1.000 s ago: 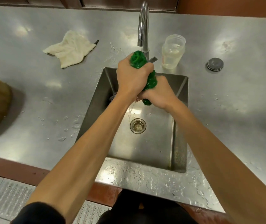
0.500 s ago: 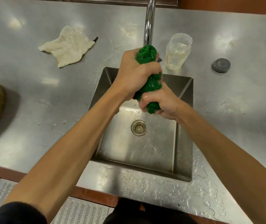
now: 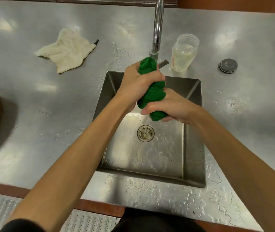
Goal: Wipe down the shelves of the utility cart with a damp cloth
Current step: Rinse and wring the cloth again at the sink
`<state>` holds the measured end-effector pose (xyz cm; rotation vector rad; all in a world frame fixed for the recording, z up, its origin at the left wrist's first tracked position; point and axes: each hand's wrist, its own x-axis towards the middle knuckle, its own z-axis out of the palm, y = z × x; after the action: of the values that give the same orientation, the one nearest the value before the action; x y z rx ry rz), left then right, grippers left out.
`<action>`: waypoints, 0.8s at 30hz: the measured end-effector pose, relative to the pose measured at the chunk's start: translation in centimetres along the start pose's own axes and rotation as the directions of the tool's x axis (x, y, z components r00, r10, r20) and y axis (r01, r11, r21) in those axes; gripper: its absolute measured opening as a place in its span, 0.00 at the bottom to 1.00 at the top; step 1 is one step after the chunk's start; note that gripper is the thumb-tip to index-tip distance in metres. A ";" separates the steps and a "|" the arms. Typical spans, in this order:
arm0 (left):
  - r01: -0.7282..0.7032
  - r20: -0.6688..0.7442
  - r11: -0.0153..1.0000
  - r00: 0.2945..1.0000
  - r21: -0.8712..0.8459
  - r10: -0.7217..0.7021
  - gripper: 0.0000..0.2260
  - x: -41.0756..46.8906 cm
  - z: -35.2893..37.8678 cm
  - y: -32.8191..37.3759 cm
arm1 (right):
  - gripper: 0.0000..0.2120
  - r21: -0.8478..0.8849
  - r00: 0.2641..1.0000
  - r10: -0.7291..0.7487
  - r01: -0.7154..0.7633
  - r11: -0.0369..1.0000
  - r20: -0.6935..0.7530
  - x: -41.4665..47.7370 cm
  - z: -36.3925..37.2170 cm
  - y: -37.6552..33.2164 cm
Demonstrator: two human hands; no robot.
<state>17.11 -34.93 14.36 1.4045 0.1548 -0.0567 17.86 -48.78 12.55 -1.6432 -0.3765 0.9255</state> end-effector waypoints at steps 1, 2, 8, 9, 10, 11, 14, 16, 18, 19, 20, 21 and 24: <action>0.009 -0.039 1.000 0.999 0.024 -0.008 0.07 -0.1 -0.2 -0.1 | 0.12 -0.052 0.998 -0.007 0.004 0.999 -0.058 -0.2 0.2 0.2; 0.030 -0.059 0.999 0.998 0.025 -0.028 0.07 -0.3 -0.6 -0.3 | 0.16 -0.076 0.992 -0.009 0.000 0.997 -0.123 -0.5 0.5 0.5; 0.171 0.074 0.985 0.983 -0.035 -0.168 0.25 -2.2 -1.8 -0.8 | 0.38 0.099 0.871 -0.076 0.141 0.985 -0.485 -3.6 1.5 2.6; 0.179 0.086 0.984 0.980 -0.024 -0.177 0.27 -2.6 -1.6 -0.8 | 0.36 0.077 0.843 -0.093 0.157 0.985 -0.530 -4.2 1.5 2.9; 0.189 0.094 0.982 0.978 -0.021 -0.186 0.28 -3.0 -1.5 -0.8 | 0.35 0.046 0.813 -0.106 0.161 0.986 -0.572 -4.8 1.4 3.2; 0.194 0.098 0.981 0.977 -0.015 -0.191 0.30 -3.4 -1.3 -0.9 | 0.34 0.013 0.785 -0.116 0.156 0.988 -0.608 -5.5 1.3 3.6; 0.158 0.128 0.985 0.978 0.069 -0.166 0.35 -4.6 -0.5 -1.0 | 0.33 -0.075 0.716 -0.146 0.131 0.989 -0.683 -7.6 0.9 4.5; 0.107 0.155 0.983 0.979 0.148 -0.130 0.34 -5.4 0.4 -1.3 | 0.32 -0.113 0.689 -0.163 0.118 0.987 -0.706 -8.9 0.9 5.0; 0.049 0.154 0.972 0.984 0.228 -0.086 0.31 -6.3 1.4 -1.4 | 0.31 -0.146 0.662 -0.171 0.093 0.985 -0.729 -10.1 0.9 5.3; 0.019 0.158 0.964 0.985 0.266 -0.063 0.27 -6.7 1.9 -1.4 | 0.30 -0.163 0.640 -0.174 0.076 0.984 -0.749 -10.8 0.9 5.3; -0.010 0.174 0.954 0.984 0.299 -0.044 0.23 -7.0 2.5 -1.3 | 0.30 -0.180 0.613 -0.174 0.052 0.982 -0.770 -11.5 0.9 5.4; -0.037 0.199 0.943 0.980 0.330 -0.031 0.20 -7.2 3.0 -1.1 | 0.29 -0.200 0.587 -0.172 0.019 0.980 -0.791 -12.3 0.9 5.5; -0.098 0.272 0.915 0.962 0.392 -0.014 0.18 -7.6 4.6 -0.8 | 0.32 -0.273 0.513 -0.182 -0.106 0.956 -0.838 -15.1 0.7 6.0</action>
<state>9.82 -40.01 15.39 1.7963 -0.1239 -0.2557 6.33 -60.33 12.51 -2.1395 0.1734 -0.1052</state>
